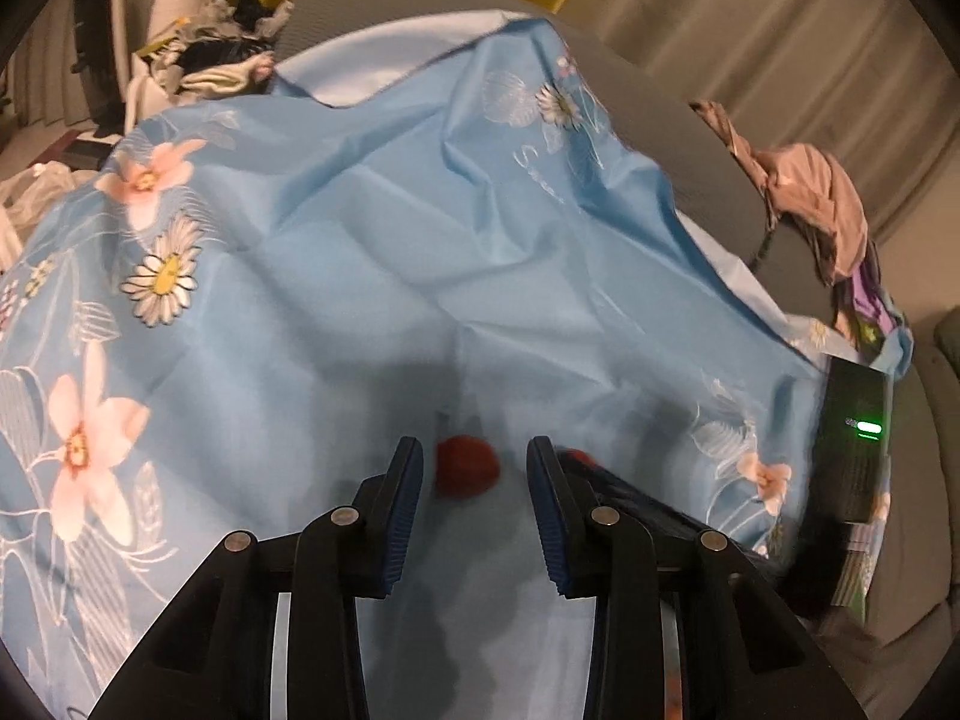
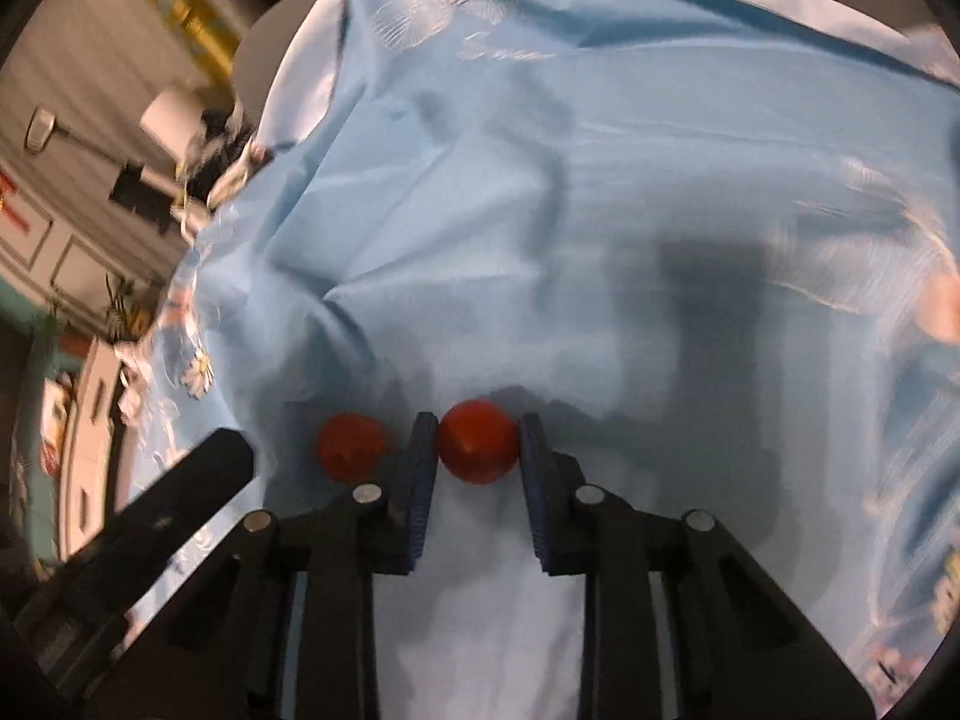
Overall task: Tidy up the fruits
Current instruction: 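Grasp a red cherry tomato with the left tool while the right tool grasps the other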
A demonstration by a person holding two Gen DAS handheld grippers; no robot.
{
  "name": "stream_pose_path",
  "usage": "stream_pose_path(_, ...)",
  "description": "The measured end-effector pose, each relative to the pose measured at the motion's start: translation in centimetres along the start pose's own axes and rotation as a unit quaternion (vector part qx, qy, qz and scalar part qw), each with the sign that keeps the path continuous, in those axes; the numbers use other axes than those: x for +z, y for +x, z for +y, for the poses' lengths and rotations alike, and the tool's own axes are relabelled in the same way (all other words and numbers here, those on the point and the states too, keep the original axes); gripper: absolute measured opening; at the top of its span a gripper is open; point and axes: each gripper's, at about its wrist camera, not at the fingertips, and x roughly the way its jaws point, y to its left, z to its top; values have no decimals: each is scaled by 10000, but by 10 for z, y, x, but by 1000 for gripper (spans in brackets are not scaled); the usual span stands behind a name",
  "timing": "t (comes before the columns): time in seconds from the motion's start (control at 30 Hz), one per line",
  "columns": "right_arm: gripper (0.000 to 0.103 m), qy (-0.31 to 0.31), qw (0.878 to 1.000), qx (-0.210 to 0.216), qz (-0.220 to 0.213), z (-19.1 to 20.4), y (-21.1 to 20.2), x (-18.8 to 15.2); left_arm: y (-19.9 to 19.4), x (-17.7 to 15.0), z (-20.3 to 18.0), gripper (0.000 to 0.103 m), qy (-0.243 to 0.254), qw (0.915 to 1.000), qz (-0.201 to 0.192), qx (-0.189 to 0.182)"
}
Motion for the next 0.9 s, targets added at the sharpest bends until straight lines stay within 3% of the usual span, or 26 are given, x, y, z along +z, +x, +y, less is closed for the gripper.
stream_pose_path(0.13,28,332,9992,101,-219,-27,-46,-14,13,0,-10,36,205,9996,88,152)
stream_pose_path(0.27,28,322,9983,-103,-476,-40,-86,-45,29,-4,-14,36,280,9986,311,332)
stream_pose_path(0.37,28,491,9964,92,-690,-50,-102,-56,35,-5,-17,36,345,9975,302,545)
stream_pose_path(0.53,28,395,9945,-20,-968,-50,-117,-56,39,-5,-19,36,393,9969,140,665)
stream_pose_path(0.67,28,525,9940,116,-954,-52,-118,-55,43,-5,-25,36,473,9950,70,881)
stream_pose_path(0.9,28,440,9927,178,-1112,-49,-130,-56,50,-12,-33,36,558,9927,300,1022)
